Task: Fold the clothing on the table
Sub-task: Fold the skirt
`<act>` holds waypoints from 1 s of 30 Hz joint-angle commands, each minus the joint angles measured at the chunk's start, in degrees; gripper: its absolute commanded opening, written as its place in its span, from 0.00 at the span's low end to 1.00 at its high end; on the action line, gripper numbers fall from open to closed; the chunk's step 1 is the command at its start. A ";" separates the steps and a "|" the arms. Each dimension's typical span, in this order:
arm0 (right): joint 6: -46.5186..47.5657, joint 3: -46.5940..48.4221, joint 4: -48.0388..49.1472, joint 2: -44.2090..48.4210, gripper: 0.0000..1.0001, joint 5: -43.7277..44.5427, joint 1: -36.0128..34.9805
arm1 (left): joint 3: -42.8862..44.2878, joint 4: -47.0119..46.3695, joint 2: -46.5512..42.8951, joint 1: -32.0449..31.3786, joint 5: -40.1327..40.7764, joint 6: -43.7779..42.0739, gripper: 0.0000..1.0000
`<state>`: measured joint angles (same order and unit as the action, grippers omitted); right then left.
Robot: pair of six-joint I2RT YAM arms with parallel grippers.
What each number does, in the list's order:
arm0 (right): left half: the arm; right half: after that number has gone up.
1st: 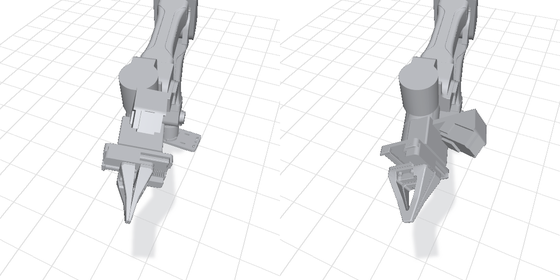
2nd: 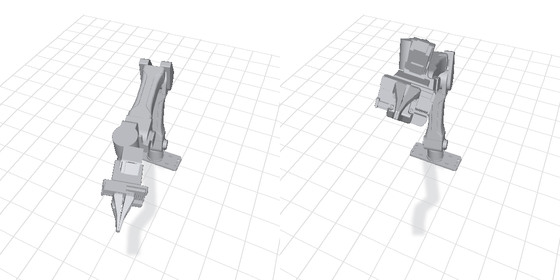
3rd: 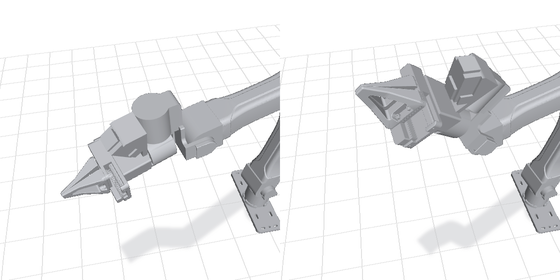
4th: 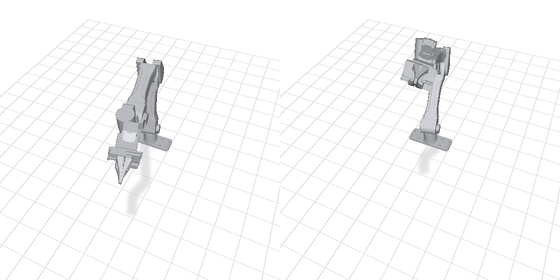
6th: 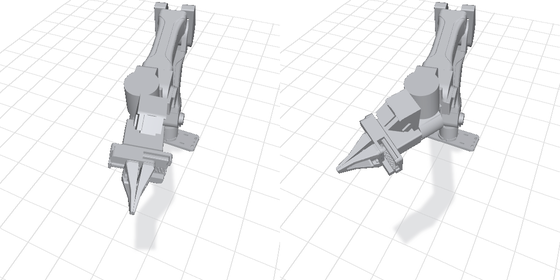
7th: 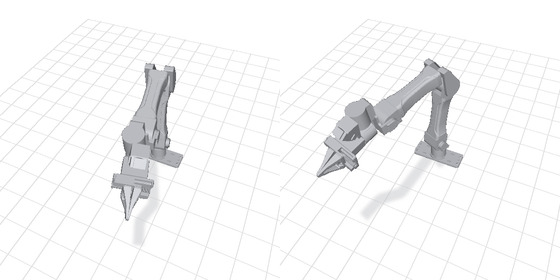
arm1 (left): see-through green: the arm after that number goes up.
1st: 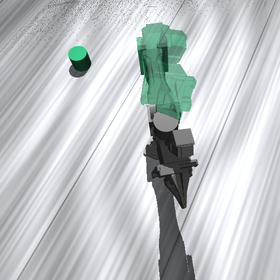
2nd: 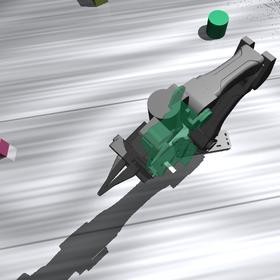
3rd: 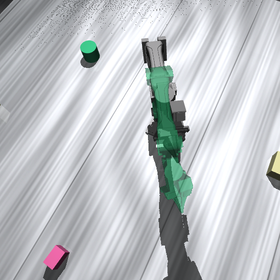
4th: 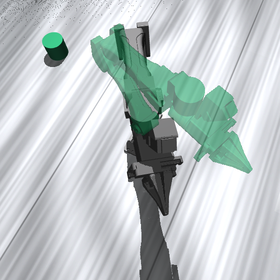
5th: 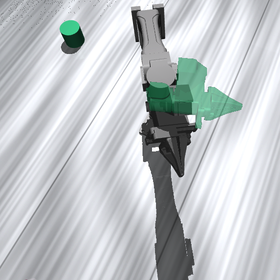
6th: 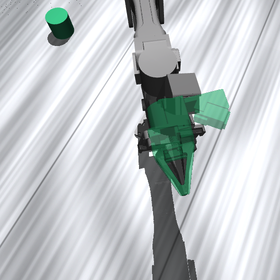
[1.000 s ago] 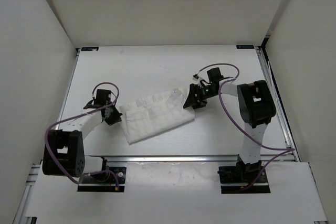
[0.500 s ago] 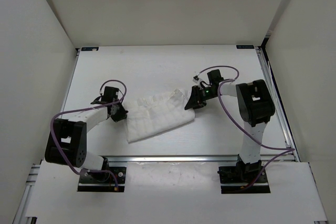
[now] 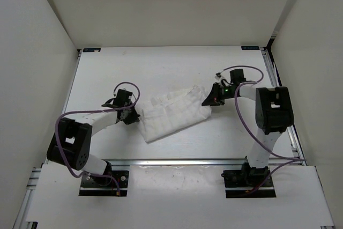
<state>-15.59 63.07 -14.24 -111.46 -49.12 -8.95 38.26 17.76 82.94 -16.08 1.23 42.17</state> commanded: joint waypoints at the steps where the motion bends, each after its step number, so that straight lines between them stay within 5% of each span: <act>1: 2.84 -1.36 -4.56 5.90 0.00 4.29 4.55 | 0.84 -0.79 3.62 -4.57 -1.67 2.03 0.00; 10: 7.24 -1.55 -10.81 14.77 0.00 9.31 7.29 | 8.67 -3.17 13.83 -12.05 -5.89 3.88 0.00; 18: 7.33 9.69 -15.55 15.04 0.00 8.87 -5.01 | 11.05 -2.99 14.53 -11.87 -6.42 4.23 0.00; 30: 5.67 22.97 -16.78 3.63 0.00 4.21 -21.36 | 9.03 -2.64 12.69 -10.12 -5.81 3.18 0.00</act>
<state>-9.06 83.53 -30.00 -104.47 -41.74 -28.12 49.10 11.79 96.42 -26.81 -5.87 46.54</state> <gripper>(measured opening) 0.030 0.015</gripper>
